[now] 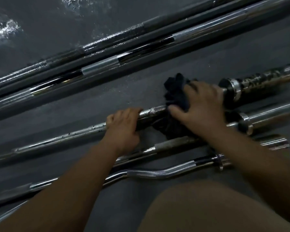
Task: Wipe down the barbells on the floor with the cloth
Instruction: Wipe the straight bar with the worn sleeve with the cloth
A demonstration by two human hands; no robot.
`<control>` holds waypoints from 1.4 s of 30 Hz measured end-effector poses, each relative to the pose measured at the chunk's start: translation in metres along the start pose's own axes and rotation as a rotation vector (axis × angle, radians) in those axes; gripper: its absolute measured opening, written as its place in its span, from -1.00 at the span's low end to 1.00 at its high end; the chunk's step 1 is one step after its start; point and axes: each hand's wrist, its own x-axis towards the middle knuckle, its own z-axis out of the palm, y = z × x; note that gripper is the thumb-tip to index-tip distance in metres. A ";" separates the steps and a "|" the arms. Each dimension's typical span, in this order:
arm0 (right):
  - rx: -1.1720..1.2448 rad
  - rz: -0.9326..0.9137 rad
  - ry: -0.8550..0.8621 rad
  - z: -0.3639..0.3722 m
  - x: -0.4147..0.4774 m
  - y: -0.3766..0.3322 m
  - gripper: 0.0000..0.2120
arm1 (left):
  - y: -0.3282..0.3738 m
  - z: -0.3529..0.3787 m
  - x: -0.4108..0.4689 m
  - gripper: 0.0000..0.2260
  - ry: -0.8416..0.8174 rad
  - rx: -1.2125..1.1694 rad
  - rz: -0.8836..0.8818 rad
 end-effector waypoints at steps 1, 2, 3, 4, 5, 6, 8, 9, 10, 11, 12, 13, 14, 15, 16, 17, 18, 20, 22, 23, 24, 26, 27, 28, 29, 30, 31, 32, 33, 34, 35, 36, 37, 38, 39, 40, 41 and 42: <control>0.012 -0.011 -0.002 0.012 -0.008 -0.019 -0.37 | 0.001 0.000 0.000 -0.34 0.002 -0.001 0.004; 0.049 -0.074 0.003 0.020 -0.015 -0.041 -0.39 | 0.000 0.001 -0.001 -0.39 0.002 -0.002 0.006; 0.091 -0.168 -0.008 0.026 -0.019 -0.060 -0.43 | 0.000 0.000 0.000 -0.44 -0.004 -0.002 0.000; 0.135 -0.267 -0.039 0.025 -0.018 -0.070 -0.45 | -0.001 -0.001 0.000 -0.49 -0.018 -0.004 -0.009; 0.188 -0.346 -0.087 0.018 -0.011 -0.068 -0.46 | -0.002 -0.002 0.001 -0.50 -0.030 -0.001 -0.013; 0.223 -0.386 -0.101 0.008 -0.003 -0.057 -0.46 | -0.003 -0.002 0.003 -0.47 -0.038 0.004 -0.011; 0.250 -0.306 -0.051 -0.007 0.005 -0.018 -0.45 | -0.004 -0.001 0.004 -0.37 -0.019 0.009 0.006; 0.243 -0.192 0.019 -0.012 0.004 0.005 -0.46 | -0.004 -0.001 0.004 -0.34 0.001 0.013 0.011; 0.225 -0.082 0.101 -0.015 0.001 0.022 -0.47 | -0.004 -0.001 0.005 -0.33 0.022 0.026 0.016; 0.186 -0.004 0.171 -0.012 -0.003 0.027 -0.47 | -0.004 -0.001 0.007 -0.34 0.046 0.044 0.018; 0.147 0.021 0.213 -0.004 -0.005 0.020 -0.48 | -0.004 -0.002 0.009 -0.35 0.060 0.061 0.016; 0.148 -0.005 0.223 0.006 -0.005 0.003 -0.49 | -0.004 -0.004 0.011 -0.37 0.065 0.074 0.015; 0.196 -0.071 0.207 0.015 -0.003 -0.022 -0.51 | -0.004 -0.006 0.014 -0.39 0.062 0.087 0.011; 0.263 -0.186 0.164 0.020 0.000 -0.049 -0.53 | -0.005 -0.009 0.018 -0.41 0.056 0.104 0.001; 0.306 -0.307 0.100 0.022 0.003 -0.070 -0.54 | -0.006 -0.012 0.022 -0.43 0.039 0.115 -0.020; 0.325 -0.400 0.032 0.018 0.008 -0.082 -0.54 | -0.007 -0.015 0.026 -0.43 0.021 0.114 -0.040; 0.342 -0.439 -0.010 0.010 0.015 -0.082 -0.53 | -0.009 -0.017 0.030 -0.41 0.019 0.110 -0.051; 0.393 -0.351 0.049 -0.004 0.025 -0.056 -0.54 | -0.012 -0.021 0.037 -0.42 0.069 0.110 -0.038; 0.334 -0.130 0.236 -0.013 0.026 -0.012 -0.56 | -0.015 -0.023 0.046 -0.53 0.130 0.110 -0.011; 0.291 -0.039 0.305 -0.015 0.026 0.005 -0.55 | -0.018 -0.024 0.052 -0.56 0.151 0.114 -0.007; 0.250 0.007 0.331 -0.012 0.028 0.010 -0.55 | -0.020 -0.027 0.057 -0.58 0.160 0.119 -0.017; 0.200 -0.045 0.318 0.006 0.037 -0.011 -0.59 | -0.022 -0.034 0.070 -0.57 0.151 0.126 -0.036; 0.238 -0.134 0.278 0.012 0.041 -0.032 -0.62 | -0.022 -0.038 0.074 -0.57 0.146 0.128 -0.040; 0.276 -0.273 0.213 0.015 0.045 -0.053 -0.63 | -0.021 -0.042 0.076 -0.55 0.144 0.131 -0.051; 0.279 -0.437 0.140 0.014 0.047 -0.069 -0.63 | -0.022 -0.044 0.075 -0.50 0.143 0.137 -0.064; 0.259 -0.561 0.096 0.008 0.047 -0.074 -0.63 | -0.025 -0.044 0.072 -0.45 0.153 0.141 -0.071; 0.242 -0.613 0.113 0.002 0.051 -0.066 -0.63 | -0.029 -0.041 0.067 -0.46 0.189 0.146 -0.073; 0.237 -0.562 0.158 -0.002 0.052 -0.050 -0.63 | -0.033 -0.034 0.058 -0.51 0.232 0.149 -0.074; 0.235 -0.432 0.240 -0.005 0.053 -0.028 -0.63 | -0.038 -0.024 0.048 -0.55 0.269 0.159 -0.077; 0.229 -0.275 0.325 -0.007 0.052 -0.007 -0.62 | -0.041 -0.012 0.039 -0.56 0.299 0.178 -0.082; 0.202 -0.153 0.376 -0.006 0.049 0.004 -0.61 | -0.041 -0.003 0.034 -0.55 0.323 0.192 -0.098; 0.161 -0.075 0.393 0.002 0.047 0.002 -0.61 | -0.040 0.002 0.033 -0.54 0.348 0.194 -0.127; 0.130 -0.043 0.377 0.012 0.045 -0.012 -0.64 | -0.038 0.005 0.033 -0.52 0.355 0.179 -0.150; 0.143 -0.036 0.340 0.022 0.043 -0.034 -0.66 | -0.036 0.002 0.033 -0.50 0.331 0.161 -0.154; 0.178 -0.058 0.299 0.027 0.041 -0.057 -0.68 | -0.035 -0.005 0.035 -0.49 0.286 0.151 -0.145; 0.218 -0.118 0.255 0.030 0.040 -0.074 -0.67 | -0.035 -0.014 0.036 -0.47 0.240 0.145 -0.137; 0.241 -0.203 0.211 0.026 0.041 -0.081 -0.64 | -0.036 -0.022 0.037 -0.45 0.186 0.131 -0.133; 0.256 -0.297 0.167 0.017 0.044 -0.075 -0.61 | -0.037 -0.028 0.038 -0.42 0.136 0.107 -0.138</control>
